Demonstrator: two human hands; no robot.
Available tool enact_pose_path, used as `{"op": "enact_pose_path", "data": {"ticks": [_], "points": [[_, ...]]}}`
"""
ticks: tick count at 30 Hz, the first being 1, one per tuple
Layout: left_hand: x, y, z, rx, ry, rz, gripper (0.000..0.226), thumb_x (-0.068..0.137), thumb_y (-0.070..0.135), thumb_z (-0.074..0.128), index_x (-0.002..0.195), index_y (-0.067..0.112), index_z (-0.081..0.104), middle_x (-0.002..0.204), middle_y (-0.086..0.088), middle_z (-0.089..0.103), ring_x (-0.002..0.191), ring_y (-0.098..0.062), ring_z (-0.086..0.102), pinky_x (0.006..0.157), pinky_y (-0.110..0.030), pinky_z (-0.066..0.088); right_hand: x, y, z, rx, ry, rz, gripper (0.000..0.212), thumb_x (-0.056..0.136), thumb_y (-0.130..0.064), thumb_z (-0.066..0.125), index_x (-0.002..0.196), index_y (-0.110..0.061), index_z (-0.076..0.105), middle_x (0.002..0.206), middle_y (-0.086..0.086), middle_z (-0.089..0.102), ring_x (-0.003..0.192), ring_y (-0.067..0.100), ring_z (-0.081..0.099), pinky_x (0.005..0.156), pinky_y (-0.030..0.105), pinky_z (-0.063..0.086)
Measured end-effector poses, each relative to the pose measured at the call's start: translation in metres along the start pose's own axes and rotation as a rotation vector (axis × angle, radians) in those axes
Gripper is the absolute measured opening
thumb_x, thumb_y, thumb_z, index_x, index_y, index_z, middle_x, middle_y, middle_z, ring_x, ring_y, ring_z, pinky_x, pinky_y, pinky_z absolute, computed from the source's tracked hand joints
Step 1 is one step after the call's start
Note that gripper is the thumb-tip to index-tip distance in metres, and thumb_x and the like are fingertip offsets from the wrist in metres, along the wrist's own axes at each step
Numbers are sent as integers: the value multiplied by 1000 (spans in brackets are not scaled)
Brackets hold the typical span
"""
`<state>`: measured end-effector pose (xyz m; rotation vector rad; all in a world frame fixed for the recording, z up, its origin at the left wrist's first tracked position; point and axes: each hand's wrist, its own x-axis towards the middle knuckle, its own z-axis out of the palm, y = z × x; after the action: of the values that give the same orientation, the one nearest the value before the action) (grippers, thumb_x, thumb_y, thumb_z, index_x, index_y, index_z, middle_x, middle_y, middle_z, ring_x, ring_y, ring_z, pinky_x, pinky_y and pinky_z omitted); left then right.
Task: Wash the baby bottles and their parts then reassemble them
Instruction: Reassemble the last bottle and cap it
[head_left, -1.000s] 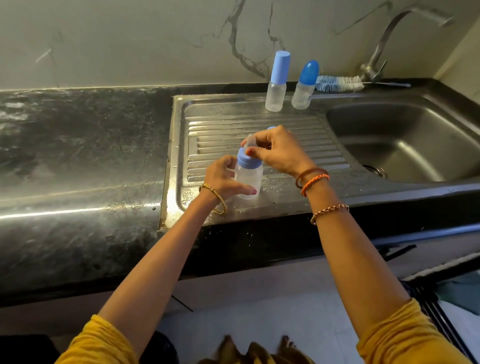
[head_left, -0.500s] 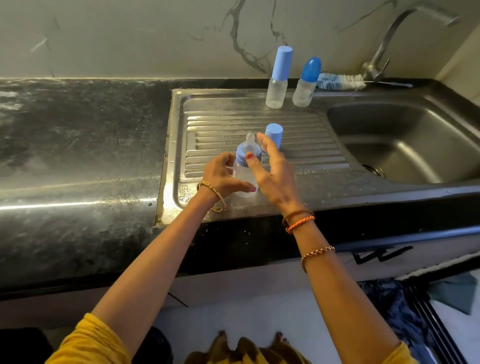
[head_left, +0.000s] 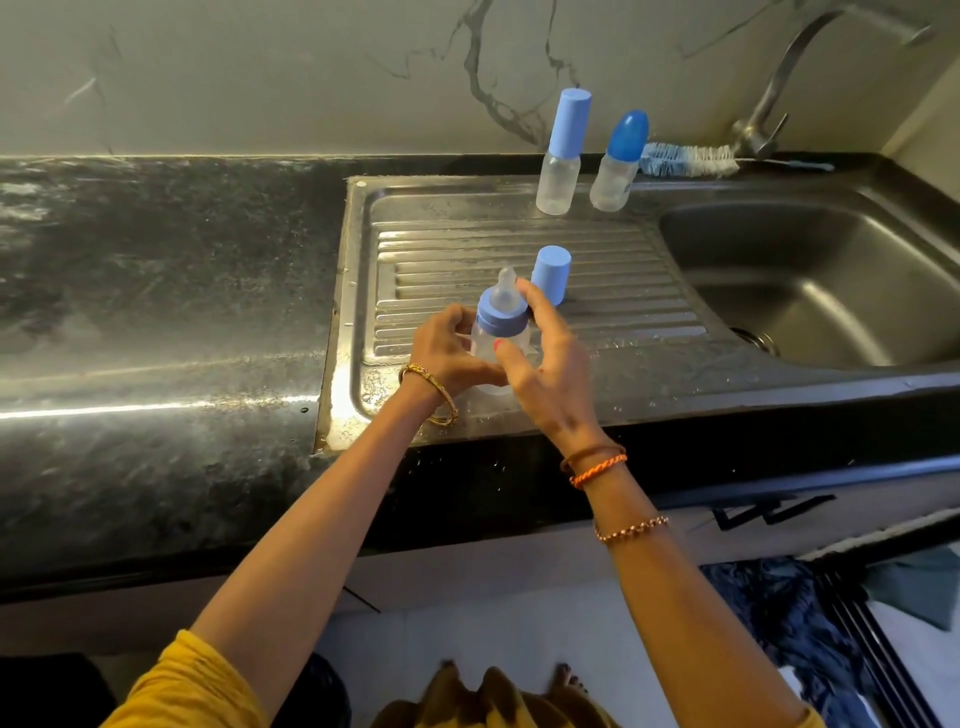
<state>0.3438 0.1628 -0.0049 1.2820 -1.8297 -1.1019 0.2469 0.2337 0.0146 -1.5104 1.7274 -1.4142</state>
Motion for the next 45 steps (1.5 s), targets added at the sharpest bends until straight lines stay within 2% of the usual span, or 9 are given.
{"op": "enact_pose_path", "data": {"ticks": [4, 9, 16, 21, 28, 32, 35, 42, 45], "points": [[2, 0, -1, 30, -12, -6, 63, 41, 35, 87, 88, 12, 53, 87, -2, 57, 79, -19, 57, 57, -16, 41, 0, 5, -4, 36, 102, -9, 61, 71, -23, 57, 130, -13, 45, 114, -4, 55, 105, 6, 50, 86, 6, 35], [4, -1, -1, 38, -15, -10, 55, 50, 15, 90, 92, 11, 56, 83, 2, 55, 69, -10, 49, 48, -3, 36, 22, 4, -14, -56, -142, -3, 72, 77, -7, 65, 141, -14, 34, 132, 5, 51, 118, 12, 47, 87, 7, 33], [5, -2, -1, 18, 11, 1, 50, 41, 22, 89, 69, 22, 48, 69, 8, 52, 73, -16, 55, 47, -4, 35, 13, 4, -8, -143, -28, -60, 75, 66, -32, 63, 136, -16, 40, 116, -5, 54, 104, 6, 44, 85, 14, 33], [7, -2, -3, 47, -35, 2, 60, 36, 26, 91, 79, 12, 52, 70, 6, 49, 57, -3, 40, 47, -7, 34, 46, 3, -16, -55, -316, -14, 71, 76, -3, 69, 140, -9, 37, 129, 6, 54, 113, 13, 51, 88, 6, 39], [7, -3, -1, 47, -2, 3, 51, 48, 13, 91, 65, 22, 44, 59, 11, 41, 53, -3, 36, 44, -8, 31, 47, 6, 5, -46, -37, -51, 49, 63, -11, 82, 107, -8, 62, 98, 1, 60, 84, 9, 56, 77, 18, 47], [14, -4, -7, 75, -82, -53, 51, 47, 16, 91, 83, 11, 55, 67, 7, 51, 63, -11, 46, 51, -14, 35, 67, 8, -2, -114, -325, -171, 59, 61, -11, 82, 116, -12, 59, 110, 0, 59, 98, 13, 56, 91, 31, 48], [14, -7, -9, 36, -118, -47, 58, 45, 13, 91, 95, 6, 62, 79, -1, 62, 70, -14, 56, 53, -14, 41, 73, 10, -7, -20, -553, -156, 44, 66, -6, 78, 106, -10, 60, 100, 0, 64, 89, 6, 62, 84, 22, 52], [4, -12, 4, -73, 64, 5, 56, 23, 49, 67, 68, 17, 59, 65, 5, 58, 62, -8, 48, 53, -17, 40, 43, 0, 29, -183, 102, -23, 17, 67, -15, 72, 80, -20, 63, 69, -10, 57, 69, 15, 55, 82, 45, 47], [4, -11, 2, -34, 76, 13, 56, 30, 42, 80, 74, 14, 61, 67, 5, 58, 63, -9, 50, 53, -14, 39, 46, 1, 21, -92, -27, -33, 26, 66, -18, 77, 88, -21, 63, 76, -9, 60, 75, 14, 58, 83, 41, 49]]}}
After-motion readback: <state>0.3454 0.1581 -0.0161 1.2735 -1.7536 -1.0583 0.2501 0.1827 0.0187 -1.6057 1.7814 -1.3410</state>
